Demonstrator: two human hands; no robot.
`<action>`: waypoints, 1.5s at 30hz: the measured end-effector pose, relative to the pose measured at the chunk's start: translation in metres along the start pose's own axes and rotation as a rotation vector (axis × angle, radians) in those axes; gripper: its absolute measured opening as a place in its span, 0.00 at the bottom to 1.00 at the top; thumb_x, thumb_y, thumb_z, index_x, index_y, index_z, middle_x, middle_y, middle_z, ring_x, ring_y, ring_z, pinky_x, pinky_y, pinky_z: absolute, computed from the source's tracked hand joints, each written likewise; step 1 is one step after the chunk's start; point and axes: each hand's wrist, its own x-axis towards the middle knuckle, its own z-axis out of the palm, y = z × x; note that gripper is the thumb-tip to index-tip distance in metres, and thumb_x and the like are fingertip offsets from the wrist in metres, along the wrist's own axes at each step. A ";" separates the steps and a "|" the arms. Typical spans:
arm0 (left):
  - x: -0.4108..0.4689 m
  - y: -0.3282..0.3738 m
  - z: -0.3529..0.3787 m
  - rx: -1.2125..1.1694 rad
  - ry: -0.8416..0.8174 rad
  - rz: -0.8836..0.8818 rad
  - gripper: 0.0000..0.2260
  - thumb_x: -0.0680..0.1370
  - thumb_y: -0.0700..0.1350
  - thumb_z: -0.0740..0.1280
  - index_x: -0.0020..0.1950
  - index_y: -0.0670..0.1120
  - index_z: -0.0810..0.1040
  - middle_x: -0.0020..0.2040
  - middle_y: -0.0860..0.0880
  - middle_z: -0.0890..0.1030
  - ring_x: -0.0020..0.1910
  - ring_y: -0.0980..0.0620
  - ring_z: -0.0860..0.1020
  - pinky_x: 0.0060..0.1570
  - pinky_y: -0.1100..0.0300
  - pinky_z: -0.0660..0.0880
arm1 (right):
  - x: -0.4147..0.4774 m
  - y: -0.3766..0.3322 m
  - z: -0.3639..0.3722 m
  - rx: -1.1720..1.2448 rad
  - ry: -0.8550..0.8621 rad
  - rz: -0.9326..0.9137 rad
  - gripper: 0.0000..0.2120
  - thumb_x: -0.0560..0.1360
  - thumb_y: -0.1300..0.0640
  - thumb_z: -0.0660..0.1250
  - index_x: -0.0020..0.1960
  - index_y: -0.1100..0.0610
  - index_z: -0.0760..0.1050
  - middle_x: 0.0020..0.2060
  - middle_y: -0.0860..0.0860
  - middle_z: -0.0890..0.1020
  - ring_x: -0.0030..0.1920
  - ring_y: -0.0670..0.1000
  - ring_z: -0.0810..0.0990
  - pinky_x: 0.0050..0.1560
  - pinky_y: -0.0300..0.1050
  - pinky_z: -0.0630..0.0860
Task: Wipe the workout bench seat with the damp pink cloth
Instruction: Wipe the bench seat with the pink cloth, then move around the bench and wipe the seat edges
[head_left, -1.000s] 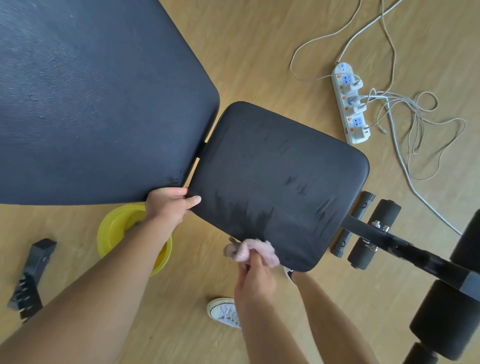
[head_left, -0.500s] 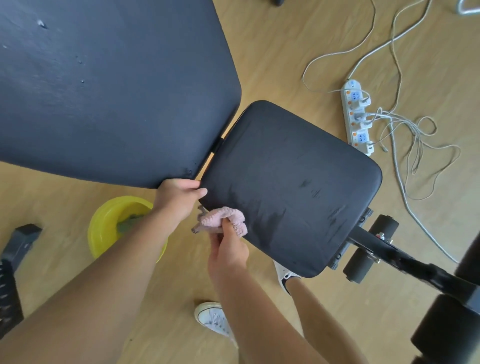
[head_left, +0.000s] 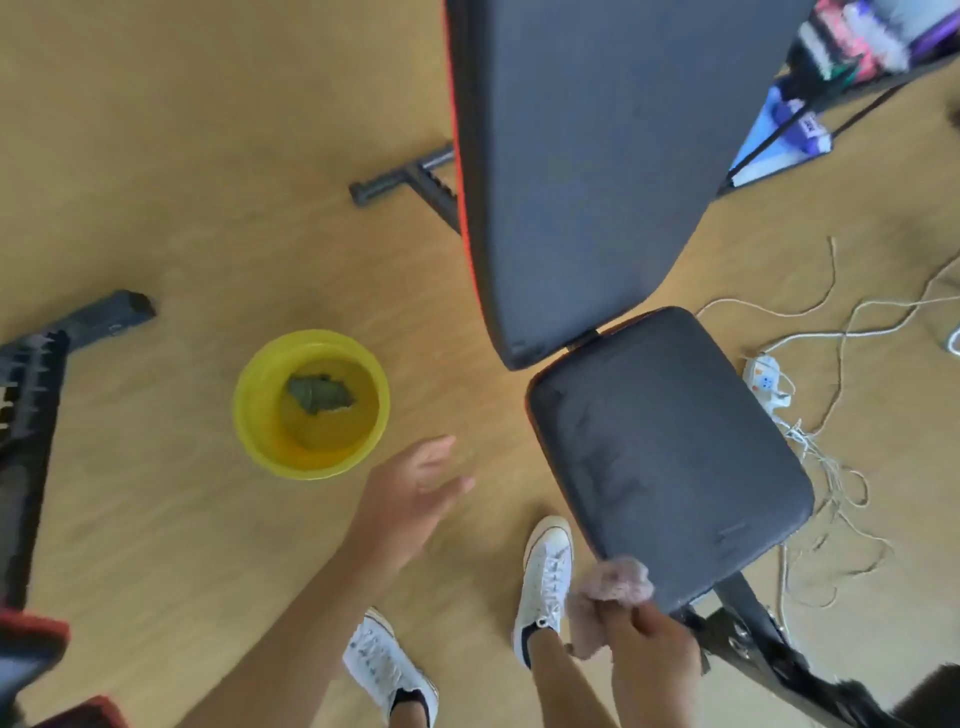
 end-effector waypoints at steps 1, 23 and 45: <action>-0.014 -0.011 -0.016 -0.038 0.007 -0.018 0.28 0.70 0.57 0.77 0.69 0.54 0.80 0.63 0.56 0.84 0.61 0.61 0.81 0.62 0.55 0.79 | -0.005 -0.009 0.015 -0.050 -0.005 -0.038 0.13 0.73 0.55 0.72 0.35 0.62 0.78 0.27 0.54 0.78 0.30 0.50 0.78 0.30 0.41 0.70; -0.351 -0.380 -0.305 0.103 0.103 -0.707 0.10 0.73 0.56 0.77 0.43 0.51 0.86 0.35 0.54 0.87 0.43 0.51 0.87 0.41 0.54 0.82 | -0.184 0.094 0.367 -0.825 -0.976 -1.413 0.09 0.78 0.58 0.69 0.57 0.59 0.81 0.50 0.48 0.68 0.47 0.42 0.75 0.52 0.35 0.78; -0.487 -0.558 -0.202 -0.566 0.246 -0.661 0.23 0.73 0.45 0.79 0.66 0.56 0.80 0.61 0.55 0.85 0.54 0.59 0.86 0.60 0.57 0.80 | -0.251 0.212 0.417 -1.628 -1.295 -2.420 0.17 0.79 0.70 0.53 0.59 0.59 0.77 0.38 0.51 0.75 0.35 0.51 0.74 0.33 0.42 0.76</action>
